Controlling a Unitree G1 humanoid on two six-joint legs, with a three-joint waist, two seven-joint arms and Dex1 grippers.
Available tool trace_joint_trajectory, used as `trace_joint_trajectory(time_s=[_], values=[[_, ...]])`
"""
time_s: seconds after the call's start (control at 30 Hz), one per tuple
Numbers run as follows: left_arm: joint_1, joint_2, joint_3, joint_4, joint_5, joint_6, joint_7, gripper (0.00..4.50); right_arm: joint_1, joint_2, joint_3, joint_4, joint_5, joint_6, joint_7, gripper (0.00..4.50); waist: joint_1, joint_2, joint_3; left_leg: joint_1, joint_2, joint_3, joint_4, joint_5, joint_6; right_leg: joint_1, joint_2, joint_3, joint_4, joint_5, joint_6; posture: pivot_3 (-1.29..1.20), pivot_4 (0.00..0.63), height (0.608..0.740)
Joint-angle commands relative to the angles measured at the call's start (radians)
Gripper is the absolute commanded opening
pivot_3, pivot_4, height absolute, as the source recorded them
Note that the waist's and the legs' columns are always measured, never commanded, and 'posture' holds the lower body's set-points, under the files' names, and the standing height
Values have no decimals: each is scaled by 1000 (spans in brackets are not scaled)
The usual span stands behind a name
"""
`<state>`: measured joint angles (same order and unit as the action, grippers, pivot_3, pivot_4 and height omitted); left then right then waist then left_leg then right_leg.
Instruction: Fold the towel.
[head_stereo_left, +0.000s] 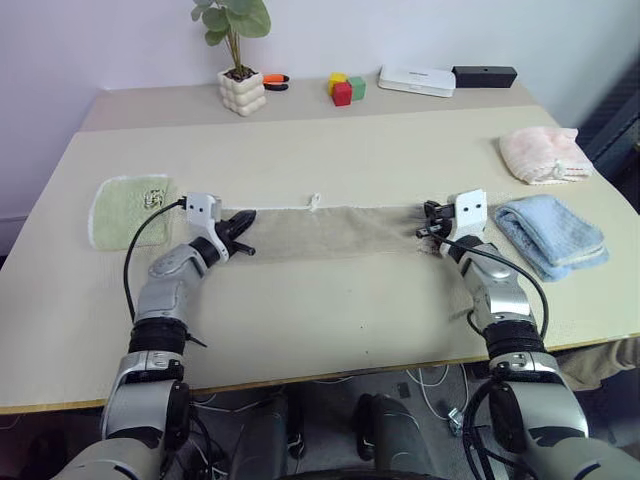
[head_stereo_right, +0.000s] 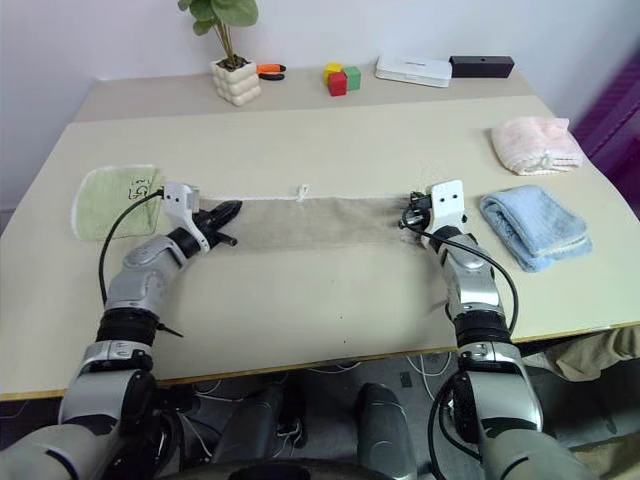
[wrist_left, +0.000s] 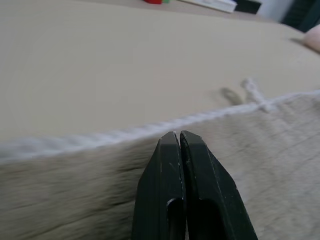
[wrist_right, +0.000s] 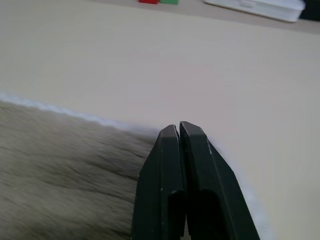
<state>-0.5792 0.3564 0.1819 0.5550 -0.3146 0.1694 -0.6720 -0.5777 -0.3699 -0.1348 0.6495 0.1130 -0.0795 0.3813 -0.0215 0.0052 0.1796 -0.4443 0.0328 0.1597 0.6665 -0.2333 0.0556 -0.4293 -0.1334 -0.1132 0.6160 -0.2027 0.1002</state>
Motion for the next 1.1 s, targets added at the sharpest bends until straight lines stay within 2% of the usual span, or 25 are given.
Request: trace_joint_trajectory(time_s=[0.03,0.17,0.23,0.27,0.33,0.47,0.5,0.57,0.73,0.8,0.87,0.93,1.1], values=[[9,44,26,-22,-20,15,-29,57,-20,-32,3,31,-20,-66,23,40,0,0,0,0,0,0,0,0,0,0,0,0,0,0,0,0,150,740],[30,78,26,-49,-53,40,-111,57,-38,-47,-20,46,21,-59,78,40,1,0,0,0,0,0,0,0,0,0,0,0,0,0,0,0,150,740],[40,83,38,-78,-99,74,-164,0,-39,-44,-47,17,76,-23,120,533,2,0,0,0,0,0,0,0,0,0,0,0,-1,0,0,0,150,740],[45,90,29,-92,-90,57,-177,264,-40,-42,-66,-12,106,8,124,786,2,0,0,0,0,0,0,0,0,0,0,0,-1,0,0,0,150,740],[38,104,18,-85,-46,-8,-164,907,-30,-51,-92,-89,152,74,128,1757,2,0,0,0,0,0,0,0,0,0,0,0,-1,0,0,0,150,740],[19,118,30,-102,-63,-42,-195,2947,28,-96,-157,-264,250,263,126,3816,8,0,0,0,0,-1,-1,0,-1,-1,-1,0,-1,0,0,0,150,740],[15,126,36,-109,-79,-48,-223,3484,66,-115,-181,-344,304,367,132,4363,10,0,0,-1,0,-1,-1,-1,-1,-1,-1,0,-1,0,0,0,150,740],[13,142,43,-120,-104,-46,-273,4475,131,-139,-227,-482,413,538,131,4500,12,0,0,-1,0,-2,-1,-2,-2,-1,-2,0,-2,0,-1,0,150,740],[4,198,41,-135,-191,26,-475,4475,235,-143,-413,-739,811,1003,-19,4500,4,0,0,-1,0,-2,-1,-4,0,-2,-2,0,-2,-1,-3,0,150,740],[-6,207,43,-154,-226,75,-515,4475,272,-146,-450,-797,902,1096,-62,4500,6,0,0,-1,1,-2,-2,-5,2,-2,-1,0,-2,-2,-4,0,150,740],[-25,223,30,-173,-247,97,-588,4475,319,-131,-514,-825,1076,1197,-143,4500,7,0,0,-1,1,-2,-2,-5,3,-2,-1,0,-2,-2,-4,0,150,740],[-48,227,26,-167,-252,66,-657,4475,362,-101,-537,-848,1209,1246,-240,4500,14,0,0,-2,1,-2,-2,-6,3,-1,-1,-1,-3,-2,-4,0,150,740],[-84,229,10,-153,-249,66,-732,4475,398,-19,-503,-855,1367,1209,-447,4500,9,0,0,-2,0,-1,-2,-7,4,-1,-1,0,-5,-2,-4,0,150,740]])
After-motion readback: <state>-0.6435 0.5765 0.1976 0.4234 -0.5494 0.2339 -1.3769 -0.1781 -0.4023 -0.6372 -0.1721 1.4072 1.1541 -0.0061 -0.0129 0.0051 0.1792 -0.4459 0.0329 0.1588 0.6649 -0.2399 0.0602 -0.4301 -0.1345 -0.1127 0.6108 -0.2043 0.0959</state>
